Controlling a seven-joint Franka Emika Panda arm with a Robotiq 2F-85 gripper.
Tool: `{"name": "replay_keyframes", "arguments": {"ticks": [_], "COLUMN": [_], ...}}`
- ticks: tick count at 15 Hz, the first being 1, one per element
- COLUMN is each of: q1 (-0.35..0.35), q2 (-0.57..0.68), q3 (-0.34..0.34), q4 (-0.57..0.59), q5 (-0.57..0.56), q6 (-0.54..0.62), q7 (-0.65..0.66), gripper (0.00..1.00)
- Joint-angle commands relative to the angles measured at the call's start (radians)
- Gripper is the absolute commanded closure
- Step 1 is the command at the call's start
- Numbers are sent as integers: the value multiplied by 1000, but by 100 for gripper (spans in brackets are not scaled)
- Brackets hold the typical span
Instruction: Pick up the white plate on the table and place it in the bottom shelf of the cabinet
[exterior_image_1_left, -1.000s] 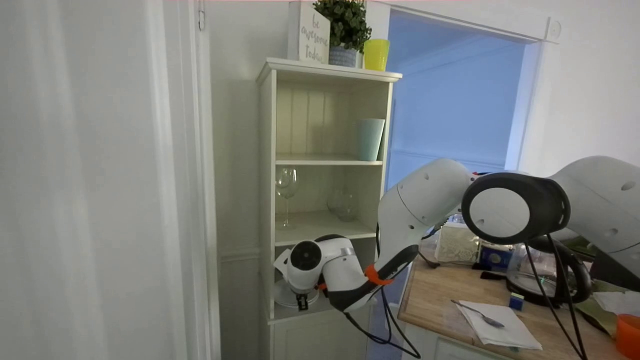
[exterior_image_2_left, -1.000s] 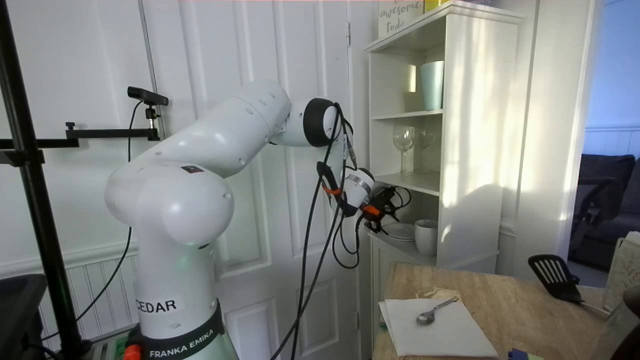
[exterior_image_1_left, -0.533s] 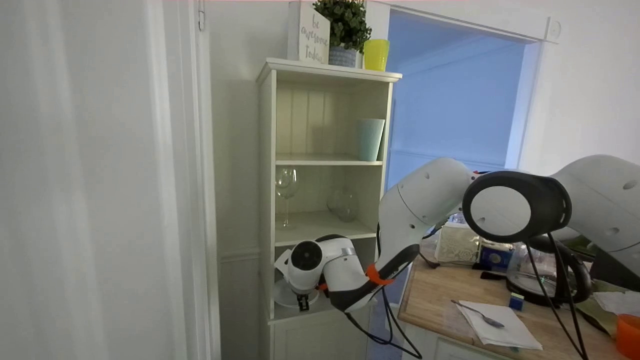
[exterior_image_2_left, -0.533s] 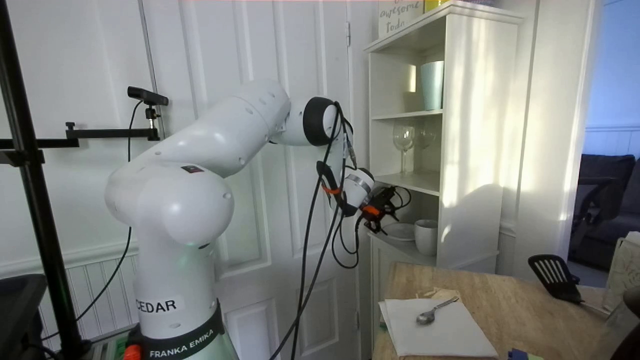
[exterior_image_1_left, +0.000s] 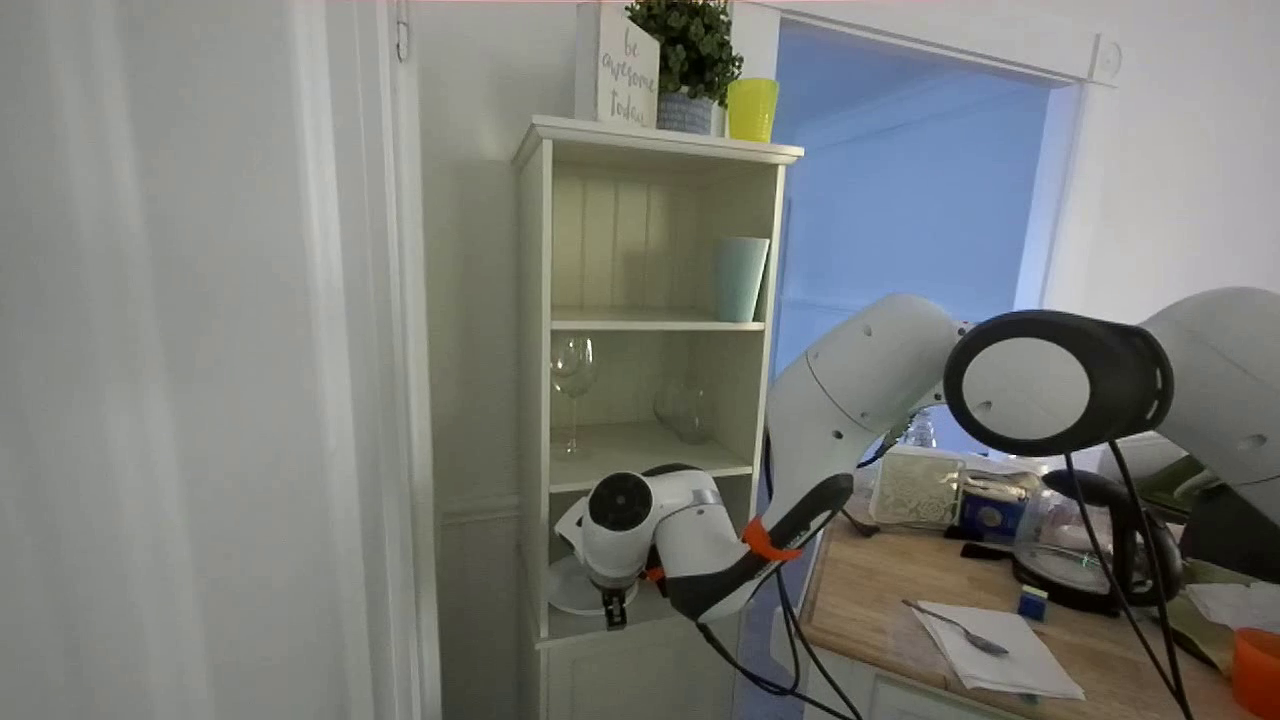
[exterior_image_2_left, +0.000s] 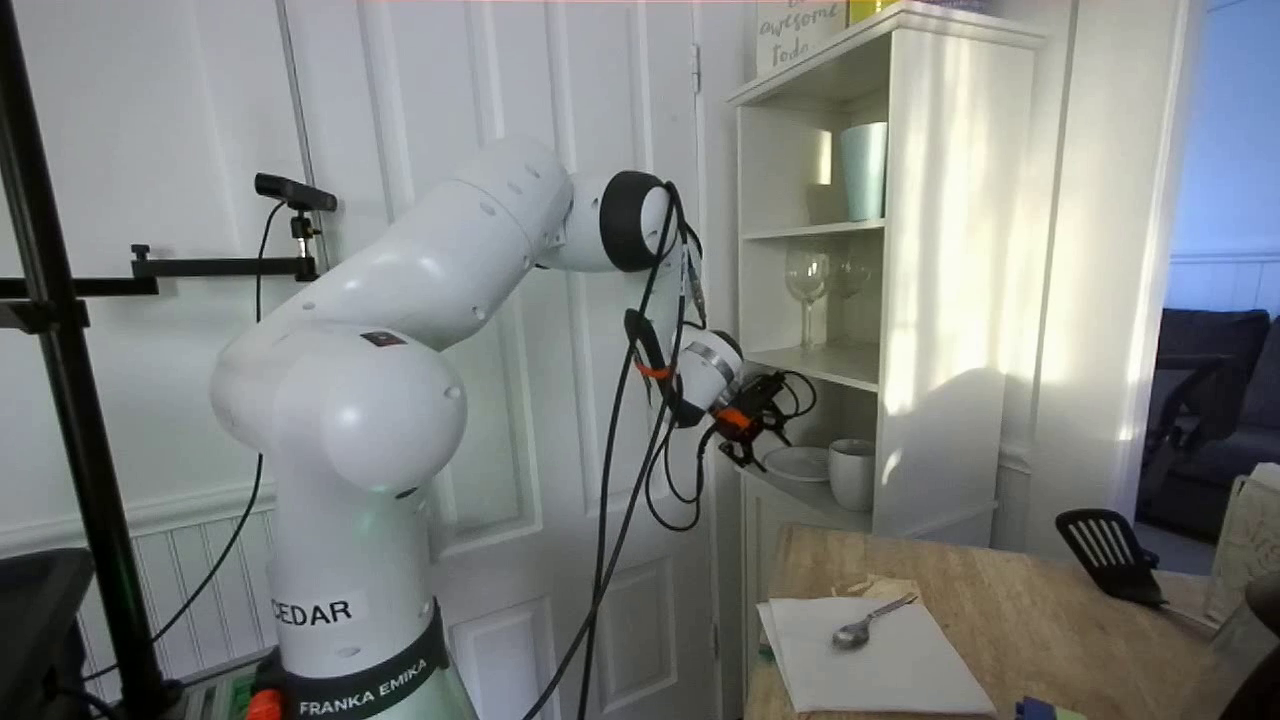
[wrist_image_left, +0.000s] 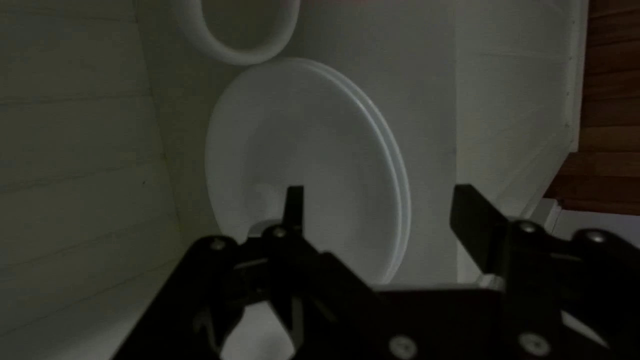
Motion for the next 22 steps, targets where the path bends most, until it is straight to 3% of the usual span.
{"name": "replay_keyframes", "arguments": {"ticks": [1, 4, 7, 11, 17, 18, 22], "q1": [-9, -7, -15, -1, 1, -9, -21], "q2": [-181, -315, -440, -628, -940, -805, -918], "q3": [51, 97, 146, 150, 175, 170, 197], "q4": [-201, -338, -440, -586, -884, -744, -861], "q5": [74, 183, 376, 555, 723, 667, 698], "q6": [-24, -67, -172, -290, -348, -361, -359], "q7": [5, 75, 69, 145, 394, 316, 381], "gripper": [2, 0, 0, 0, 0, 0, 0]}}
